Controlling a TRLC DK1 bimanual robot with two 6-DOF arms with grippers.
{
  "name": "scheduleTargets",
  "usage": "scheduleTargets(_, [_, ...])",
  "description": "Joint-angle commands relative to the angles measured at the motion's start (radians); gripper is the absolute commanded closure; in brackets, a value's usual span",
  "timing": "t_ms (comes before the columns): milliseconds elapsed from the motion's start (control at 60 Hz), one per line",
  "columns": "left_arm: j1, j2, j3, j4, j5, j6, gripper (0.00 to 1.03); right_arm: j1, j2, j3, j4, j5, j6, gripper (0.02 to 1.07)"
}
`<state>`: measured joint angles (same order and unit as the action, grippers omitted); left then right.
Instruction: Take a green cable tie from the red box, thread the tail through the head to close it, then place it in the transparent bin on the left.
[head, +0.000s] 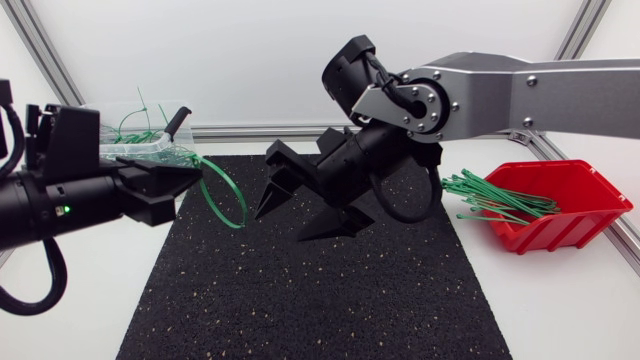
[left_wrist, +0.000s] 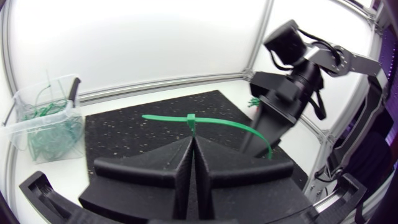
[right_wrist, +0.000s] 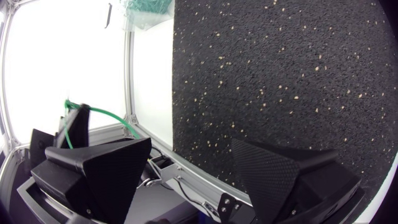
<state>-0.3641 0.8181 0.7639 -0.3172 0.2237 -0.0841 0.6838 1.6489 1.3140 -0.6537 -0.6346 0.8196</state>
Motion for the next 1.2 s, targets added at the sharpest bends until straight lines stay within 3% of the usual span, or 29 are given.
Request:
scheduleTargets(0, [0.114,0.095,0.118,-0.04,-0.014,0.069,1.0,0.016,0.011,-0.01,0.006,0.065,0.033,0.06])
scheduleTargets(117, [0.257,0.196,0.213,0.018,-0.081,0.115,1.0,0.031,0.011,-0.022,0.035,0.167,0.036,0.06])
scheduleTargets(133, [0.29,0.225,0.221,0.081,-0.132,0.136,1.0,0.031,0.009,-0.024,0.037,0.181,0.036,0.06])
scheduleTargets(250, [0.395,0.343,0.301,0.205,-0.21,0.141,1.0,0.036,0.0,-0.039,0.071,0.253,0.036,0.06])
scheduleTargets(283, [0.448,0.406,0.342,0.287,-0.245,0.142,1.0,0.04,-0.005,-0.045,0.083,0.268,0.036,0.06])
scheduleTargets(400, [0.537,0.558,0.462,0.379,-0.299,0.144,1.0,0.056,-0.009,-0.056,0.098,0.306,0.036,0.06])
scheduleTargets(550, [0.594,0.727,0.618,0.374,-0.311,0.161,1.0,0.069,-0.011,-0.061,0.106,0.325,0.035,0.06])
scheduleTargets(600, [0.608,0.802,0.696,0.317,-0.311,0.175,1.0,0.072,-0.006,-0.061,0.106,0.328,0.032,0.06])
scheduleTargets(767, [0.611,0.934,0.788,0.287,-0.316,0.216,0.98,0.083,-0.005,-0.061,0.106,0.328,0.029,0.06])
scheduleTargets(800, [0.605,0.948,0.792,0.273,-0.317,0.238,0.78,0.085,-0.005,-0.061,0.106,0.328,0.027,0.06])
scheduleTargets(817, [0.602,0.955,0.793,0.271,-0.327,0.245,0.62,0.086,-0.005,-0.061,0.104,0.328,0.027,0.06])
scheduleTargets(833, [0.602,0.955,0.793,0.271,-0.328,0.245,0.58,0.086,-0.005,-0.061,0.104,0.328,0.027,0.06])
scheduleTargets(850, [0.599,0.96,0.795,0.271,-0.342,0.247,0.39,0.088,-0.003,-0.061,0.104,0.328,0.027,0.06])
scheduleTargets(867, [0.594,0.966,0.799,0.265,-0.357,0.253,0.08,0.089,-0.003,-0.061,0.103,0.328,0.027,0.06])
scheduleTargets(883, [0.591,0.966,0.801,0.259,-0.36,0.257,0.01,0.089,-0.003,-0.061,0.103,0.328,0.027,0.06])
scheduleTargets(983, [0.573,0.987,0.835,0.199,-0.411,0.27,0.03,0.091,-0.006,-0.061,0.101,0.328,0.024,0.06])
scheduleTargets(1183, [0.537,0.925,0.831,0.075,-0.403,0.253,0.03,0.094,-0.031,-0.052,0.085,0.351,0.012,0.06])
